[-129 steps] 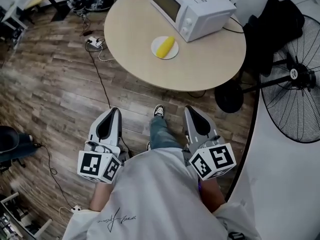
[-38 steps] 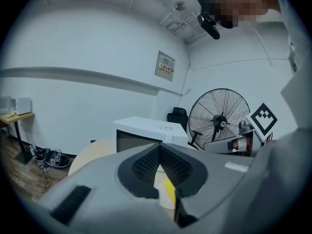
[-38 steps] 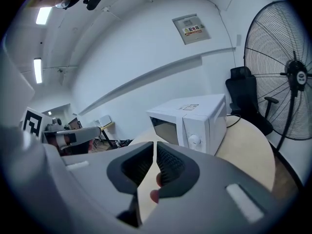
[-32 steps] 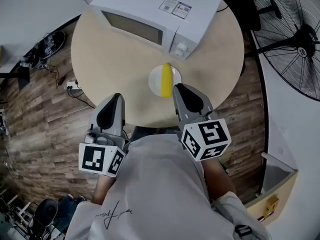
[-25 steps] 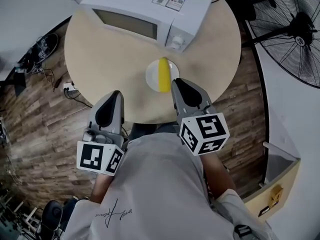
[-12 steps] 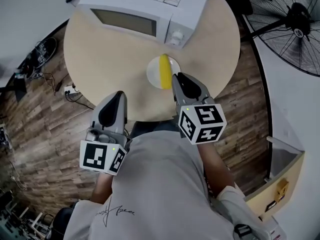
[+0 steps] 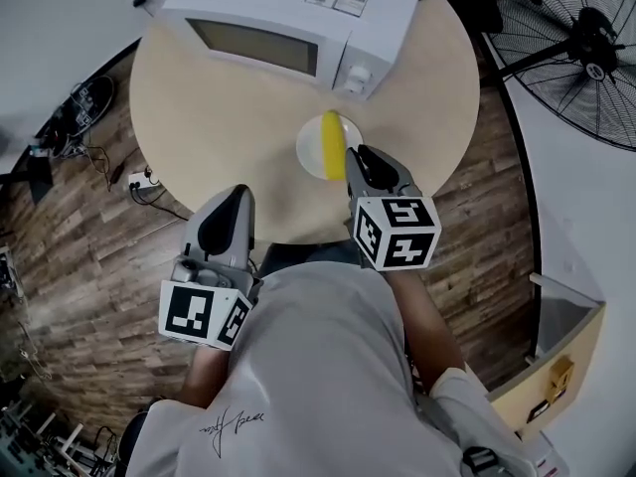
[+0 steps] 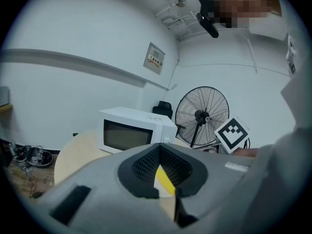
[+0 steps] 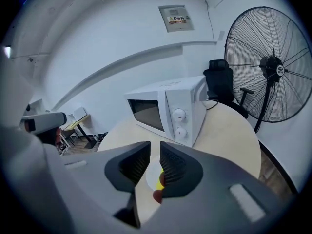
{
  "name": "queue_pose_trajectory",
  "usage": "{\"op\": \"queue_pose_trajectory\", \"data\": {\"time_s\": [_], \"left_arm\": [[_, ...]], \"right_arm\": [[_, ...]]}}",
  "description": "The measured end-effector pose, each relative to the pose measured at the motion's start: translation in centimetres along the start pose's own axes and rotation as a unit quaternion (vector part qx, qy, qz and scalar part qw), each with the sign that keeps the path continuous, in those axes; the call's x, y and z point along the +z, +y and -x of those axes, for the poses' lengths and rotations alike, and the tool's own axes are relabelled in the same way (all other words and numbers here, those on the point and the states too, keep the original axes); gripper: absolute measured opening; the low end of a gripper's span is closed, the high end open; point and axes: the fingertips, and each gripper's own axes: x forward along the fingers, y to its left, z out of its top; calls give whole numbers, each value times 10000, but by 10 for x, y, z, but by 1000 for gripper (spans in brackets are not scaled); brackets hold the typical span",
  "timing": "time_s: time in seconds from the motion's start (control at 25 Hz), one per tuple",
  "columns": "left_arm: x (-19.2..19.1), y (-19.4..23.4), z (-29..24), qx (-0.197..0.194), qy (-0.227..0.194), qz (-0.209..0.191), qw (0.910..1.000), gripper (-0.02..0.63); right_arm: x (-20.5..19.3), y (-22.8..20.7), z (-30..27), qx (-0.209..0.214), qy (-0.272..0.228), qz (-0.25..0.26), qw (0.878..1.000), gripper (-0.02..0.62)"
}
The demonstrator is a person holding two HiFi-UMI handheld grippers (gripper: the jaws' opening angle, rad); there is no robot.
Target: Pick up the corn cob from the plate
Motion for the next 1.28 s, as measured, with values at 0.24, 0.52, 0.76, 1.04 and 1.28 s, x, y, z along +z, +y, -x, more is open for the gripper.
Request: {"op": "queue_pose_trajectory", "data": {"time_s": [0.24, 0.52, 0.76, 1.04, 1.28], "left_arm": [[-3, 3, 2, 73, 60, 33, 10000, -8], [-9, 5, 6, 89, 166, 56, 9998, -8], [-11, 6, 7, 80, 194, 77, 9998, -8], [-13, 6, 8, 59, 216, 83, 9997, -8], [-15, 9, 10, 75, 260, 54, 9996, -8]], "right_arm": [[-10, -7, -12, -62, 188, -18, 9998, 98], [-22, -11, -26, -79, 393, -7, 9992, 132], [-30, -13, -33, -102, 531, 3, 9985, 141], [-40, -16, -40, -136, 635, -4, 9979, 147], [-49, -17, -50, -143, 773, -29, 9969, 153]]}}
